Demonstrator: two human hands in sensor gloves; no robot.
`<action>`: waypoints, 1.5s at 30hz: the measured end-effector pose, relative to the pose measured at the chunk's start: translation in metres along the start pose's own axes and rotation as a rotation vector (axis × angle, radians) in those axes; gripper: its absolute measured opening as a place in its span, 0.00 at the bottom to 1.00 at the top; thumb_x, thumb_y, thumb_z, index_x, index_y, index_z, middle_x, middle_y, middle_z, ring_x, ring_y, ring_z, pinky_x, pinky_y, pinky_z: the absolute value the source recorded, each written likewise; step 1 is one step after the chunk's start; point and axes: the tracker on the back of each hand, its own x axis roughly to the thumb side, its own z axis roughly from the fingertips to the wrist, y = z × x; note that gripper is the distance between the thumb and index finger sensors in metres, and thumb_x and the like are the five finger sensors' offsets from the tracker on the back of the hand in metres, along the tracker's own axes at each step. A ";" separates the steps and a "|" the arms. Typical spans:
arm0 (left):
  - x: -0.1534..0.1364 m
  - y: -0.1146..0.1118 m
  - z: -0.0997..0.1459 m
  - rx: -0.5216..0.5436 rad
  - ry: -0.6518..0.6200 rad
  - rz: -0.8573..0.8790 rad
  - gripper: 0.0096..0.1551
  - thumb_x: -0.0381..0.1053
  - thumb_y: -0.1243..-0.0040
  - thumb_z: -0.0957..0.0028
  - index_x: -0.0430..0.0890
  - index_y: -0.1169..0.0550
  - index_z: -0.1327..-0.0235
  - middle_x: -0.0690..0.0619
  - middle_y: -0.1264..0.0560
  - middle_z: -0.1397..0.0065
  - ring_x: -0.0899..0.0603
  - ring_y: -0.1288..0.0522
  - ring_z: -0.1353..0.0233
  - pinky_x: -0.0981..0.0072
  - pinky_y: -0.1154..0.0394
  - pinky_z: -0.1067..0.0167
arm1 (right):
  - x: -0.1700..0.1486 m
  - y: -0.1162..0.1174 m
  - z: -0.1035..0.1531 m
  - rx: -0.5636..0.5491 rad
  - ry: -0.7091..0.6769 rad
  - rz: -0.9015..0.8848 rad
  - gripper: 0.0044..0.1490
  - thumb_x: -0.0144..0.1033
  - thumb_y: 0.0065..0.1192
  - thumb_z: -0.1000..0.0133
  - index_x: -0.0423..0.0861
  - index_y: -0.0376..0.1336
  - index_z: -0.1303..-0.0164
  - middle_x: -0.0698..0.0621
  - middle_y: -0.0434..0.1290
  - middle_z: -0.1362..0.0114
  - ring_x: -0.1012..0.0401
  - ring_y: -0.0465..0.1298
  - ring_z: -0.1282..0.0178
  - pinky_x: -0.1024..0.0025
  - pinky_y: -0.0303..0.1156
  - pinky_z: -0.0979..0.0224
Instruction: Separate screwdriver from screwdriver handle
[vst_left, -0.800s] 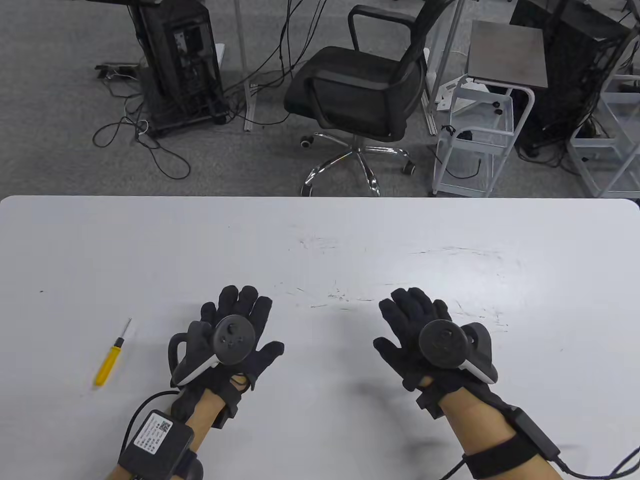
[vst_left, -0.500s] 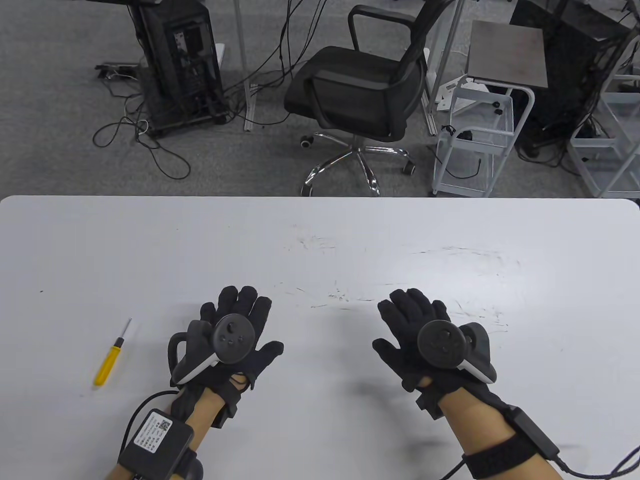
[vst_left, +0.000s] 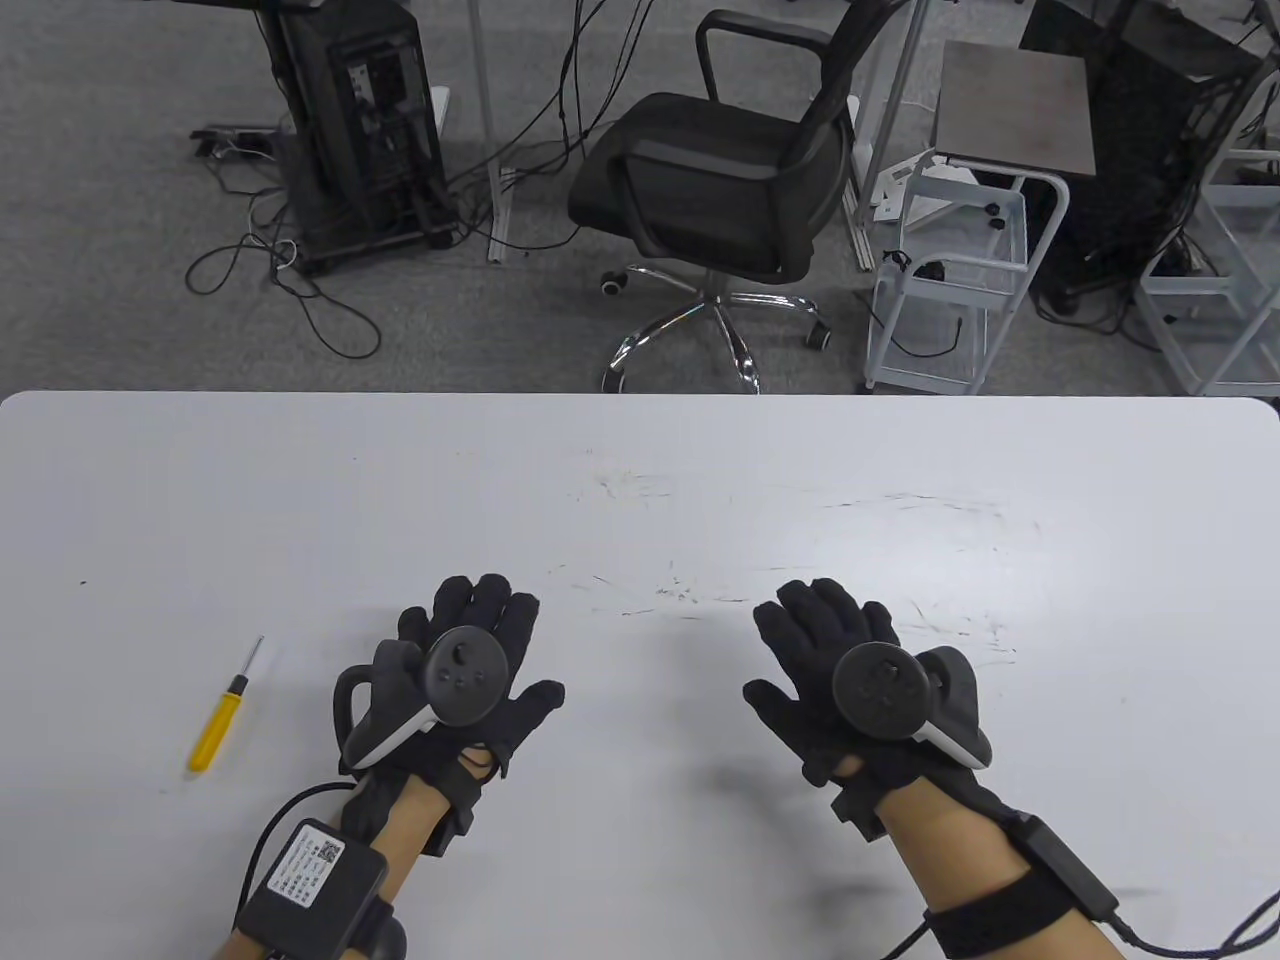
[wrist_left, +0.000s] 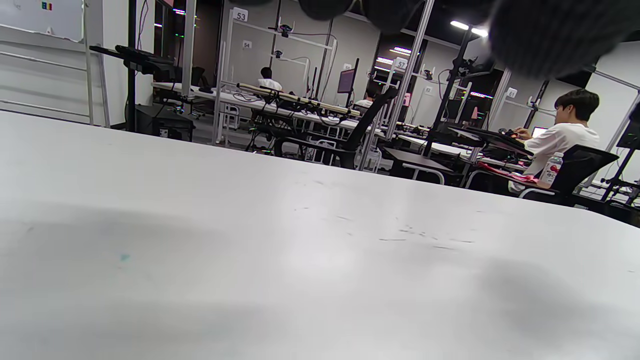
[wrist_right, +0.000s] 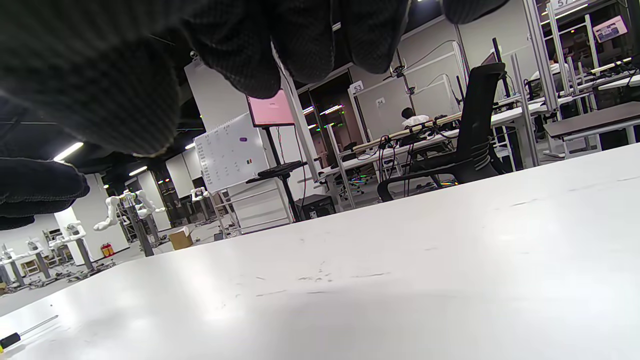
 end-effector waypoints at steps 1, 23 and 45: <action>-0.002 -0.001 -0.001 -0.001 0.013 -0.002 0.51 0.75 0.42 0.55 0.61 0.46 0.20 0.57 0.54 0.14 0.35 0.55 0.12 0.33 0.53 0.21 | 0.000 0.000 0.000 0.001 0.000 0.000 0.48 0.60 0.69 0.42 0.50 0.54 0.17 0.52 0.48 0.12 0.40 0.49 0.11 0.29 0.43 0.19; -0.137 0.001 -0.005 -0.035 0.570 0.020 0.46 0.63 0.31 0.53 0.55 0.39 0.24 0.52 0.42 0.19 0.35 0.37 0.21 0.43 0.37 0.27 | 0.002 0.000 0.001 0.013 -0.005 0.000 0.48 0.60 0.70 0.42 0.50 0.54 0.17 0.52 0.48 0.12 0.40 0.49 0.10 0.28 0.42 0.19; -0.236 -0.028 0.028 -0.139 1.003 0.108 0.43 0.57 0.31 0.51 0.54 0.38 0.24 0.52 0.41 0.20 0.36 0.37 0.22 0.44 0.37 0.28 | 0.001 -0.001 0.000 0.034 -0.001 -0.009 0.48 0.59 0.70 0.42 0.50 0.55 0.17 0.52 0.48 0.12 0.39 0.48 0.10 0.28 0.42 0.19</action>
